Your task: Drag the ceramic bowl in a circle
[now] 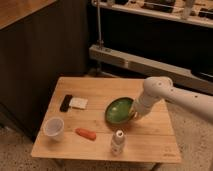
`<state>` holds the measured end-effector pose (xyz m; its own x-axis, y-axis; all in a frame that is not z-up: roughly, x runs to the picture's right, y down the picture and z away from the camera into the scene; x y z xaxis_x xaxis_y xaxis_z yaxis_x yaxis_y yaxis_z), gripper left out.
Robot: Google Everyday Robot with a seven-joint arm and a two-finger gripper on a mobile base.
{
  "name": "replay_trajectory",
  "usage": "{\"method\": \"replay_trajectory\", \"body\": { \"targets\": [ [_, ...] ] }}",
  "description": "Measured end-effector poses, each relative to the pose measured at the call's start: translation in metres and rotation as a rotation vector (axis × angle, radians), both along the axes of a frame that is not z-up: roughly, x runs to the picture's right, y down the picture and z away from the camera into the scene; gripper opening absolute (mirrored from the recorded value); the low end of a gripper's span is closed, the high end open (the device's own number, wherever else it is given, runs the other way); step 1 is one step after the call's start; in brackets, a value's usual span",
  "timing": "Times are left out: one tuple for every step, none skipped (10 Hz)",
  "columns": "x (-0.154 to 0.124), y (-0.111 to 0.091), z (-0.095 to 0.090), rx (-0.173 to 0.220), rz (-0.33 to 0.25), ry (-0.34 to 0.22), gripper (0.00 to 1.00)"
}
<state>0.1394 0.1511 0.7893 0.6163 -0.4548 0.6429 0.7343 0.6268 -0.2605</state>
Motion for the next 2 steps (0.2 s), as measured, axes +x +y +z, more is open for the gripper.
{"method": "replay_trajectory", "body": {
  "targets": [
    [-0.0093, 0.0034, -0.0035, 0.003, -0.016, -0.006, 0.00],
    [-0.0132, 0.0047, -0.0046, 0.006, -0.025, -0.009, 0.00]
  ]
}}
